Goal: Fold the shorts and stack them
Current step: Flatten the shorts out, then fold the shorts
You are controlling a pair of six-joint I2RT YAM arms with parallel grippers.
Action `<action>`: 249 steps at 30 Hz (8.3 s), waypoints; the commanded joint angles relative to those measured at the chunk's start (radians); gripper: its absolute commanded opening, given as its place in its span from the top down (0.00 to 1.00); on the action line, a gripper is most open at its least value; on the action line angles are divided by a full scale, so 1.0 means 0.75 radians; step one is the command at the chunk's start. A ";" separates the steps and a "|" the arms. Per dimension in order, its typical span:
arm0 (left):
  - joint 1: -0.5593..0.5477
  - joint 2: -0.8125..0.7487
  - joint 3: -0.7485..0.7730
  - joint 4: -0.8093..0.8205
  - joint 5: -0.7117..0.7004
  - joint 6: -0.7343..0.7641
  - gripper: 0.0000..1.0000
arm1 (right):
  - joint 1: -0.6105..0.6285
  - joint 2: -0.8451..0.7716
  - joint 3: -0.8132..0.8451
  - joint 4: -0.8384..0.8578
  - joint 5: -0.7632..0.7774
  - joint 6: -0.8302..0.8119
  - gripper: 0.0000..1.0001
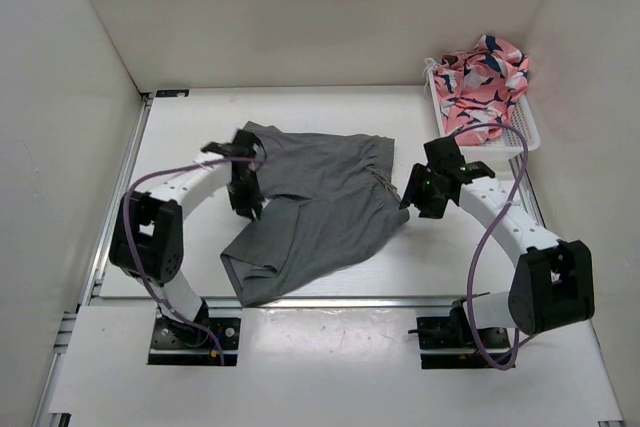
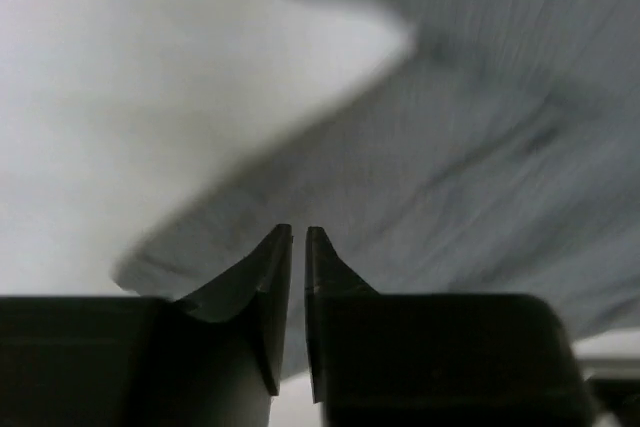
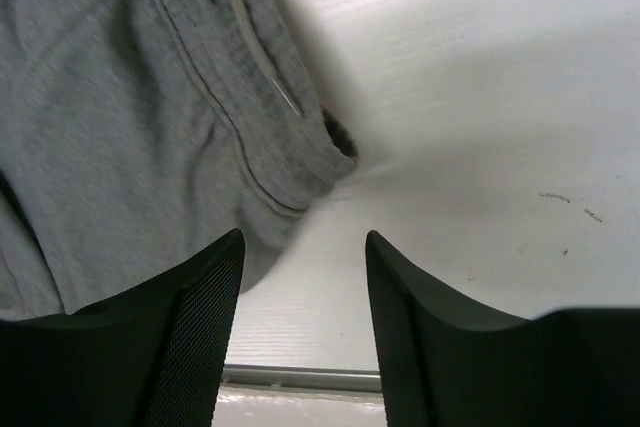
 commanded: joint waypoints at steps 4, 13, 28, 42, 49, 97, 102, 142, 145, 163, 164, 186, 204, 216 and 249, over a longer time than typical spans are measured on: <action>-0.329 -0.185 -0.242 0.022 -0.009 -0.218 0.58 | -0.032 -0.079 -0.049 0.053 -0.105 0.023 0.38; -0.469 -0.146 -0.353 0.022 -0.093 -0.368 0.44 | -0.032 -0.079 -0.049 0.053 -0.093 -0.003 0.36; -0.481 -0.113 -0.316 -0.039 -0.293 -0.437 0.74 | -0.032 -0.079 -0.049 0.041 -0.079 -0.028 0.36; -0.481 -0.089 -0.273 -0.105 -0.375 -0.439 0.75 | -0.032 -0.079 -0.049 0.041 -0.054 -0.040 0.36; -0.469 -0.089 -0.285 -0.105 -0.375 -0.439 0.84 | -0.032 -0.079 -0.061 0.041 -0.054 -0.052 0.35; -0.186 -0.121 -0.095 -0.115 -0.191 -0.069 0.81 | -0.057 0.124 -0.155 0.219 -0.034 0.007 1.00; -0.141 -0.097 -0.095 -0.086 -0.144 -0.044 0.86 | -0.057 0.124 -0.155 0.219 -0.034 0.007 1.00; 0.162 -0.362 -0.196 -0.051 0.037 -0.136 0.55 | -0.187 -0.052 -0.180 0.174 -0.191 -0.007 0.41; 0.133 -0.434 -0.375 0.030 0.103 -0.212 0.10 | -0.214 0.003 -0.180 0.219 -0.297 -0.022 0.37; 0.106 0.138 -0.159 0.237 0.140 -0.084 0.90 | -0.165 0.369 -0.060 0.366 -0.408 0.007 0.65; 0.106 0.165 -0.095 0.237 0.140 -0.083 0.90 | -0.165 0.392 -0.041 0.366 -0.392 0.025 0.83; 0.202 0.432 0.830 -0.195 -0.064 0.107 0.90 | -0.035 0.586 0.438 0.241 -0.020 0.167 0.54; 0.374 0.151 0.341 -0.142 -0.013 0.068 0.34 | 0.011 0.406 0.197 0.217 0.024 0.085 0.29; 0.448 -0.107 -0.258 0.144 0.096 -0.126 0.17 | -0.018 0.339 -0.008 0.358 -0.238 0.140 0.23; 0.411 -0.256 0.016 0.001 0.189 -0.047 0.90 | -0.030 0.214 0.170 0.258 -0.093 0.101 1.00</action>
